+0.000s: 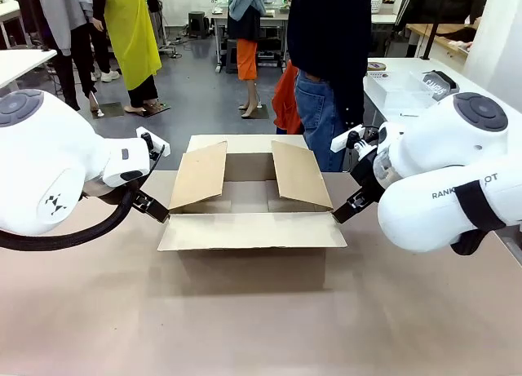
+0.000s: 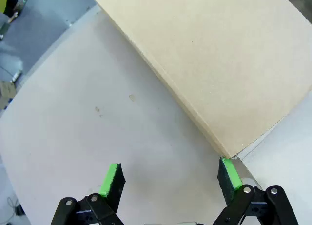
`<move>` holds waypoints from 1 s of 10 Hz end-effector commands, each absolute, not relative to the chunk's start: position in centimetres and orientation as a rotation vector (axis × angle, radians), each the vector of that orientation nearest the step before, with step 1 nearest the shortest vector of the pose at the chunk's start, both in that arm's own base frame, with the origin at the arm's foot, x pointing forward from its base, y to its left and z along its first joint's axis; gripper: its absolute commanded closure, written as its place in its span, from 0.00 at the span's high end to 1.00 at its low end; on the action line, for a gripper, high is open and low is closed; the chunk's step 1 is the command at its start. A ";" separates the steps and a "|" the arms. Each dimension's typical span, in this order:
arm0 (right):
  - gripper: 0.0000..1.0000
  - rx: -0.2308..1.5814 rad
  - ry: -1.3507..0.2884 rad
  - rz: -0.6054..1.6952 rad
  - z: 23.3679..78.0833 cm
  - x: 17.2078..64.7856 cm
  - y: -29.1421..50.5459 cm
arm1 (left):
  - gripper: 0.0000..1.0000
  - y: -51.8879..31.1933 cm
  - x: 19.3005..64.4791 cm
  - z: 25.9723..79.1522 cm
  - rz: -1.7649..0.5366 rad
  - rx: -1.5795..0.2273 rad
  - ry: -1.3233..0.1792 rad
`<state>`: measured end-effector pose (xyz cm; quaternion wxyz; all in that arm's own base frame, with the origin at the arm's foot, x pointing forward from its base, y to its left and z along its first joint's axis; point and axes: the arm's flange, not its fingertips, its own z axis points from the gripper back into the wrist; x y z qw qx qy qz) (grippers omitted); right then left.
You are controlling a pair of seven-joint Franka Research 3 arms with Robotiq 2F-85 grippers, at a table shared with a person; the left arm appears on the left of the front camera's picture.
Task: Pack the gift set into the box.
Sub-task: Place both hands on the side flaps of the Package Box and spread them outward.
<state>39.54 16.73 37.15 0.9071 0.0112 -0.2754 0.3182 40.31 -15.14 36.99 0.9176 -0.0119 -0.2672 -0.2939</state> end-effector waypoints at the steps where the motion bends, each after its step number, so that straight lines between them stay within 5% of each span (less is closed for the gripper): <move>1: 1.00 0.024 -0.569 0.657 37.2 39.5 16.7 | 1.00 -15.1 40.3 37.0 -0.605 -0.024 -0.551; 8: 1.00 0.004 -0.581 0.687 38.7 38.7 15.7 | 1.00 -15.1 40.3 37.0 -0.605 -0.025 -0.550; 10: 1.00 0.032 -0.584 0.678 43.6 36.0 13.0 | 1.00 -11.9 35.5 42.0 -0.685 -0.055 -0.551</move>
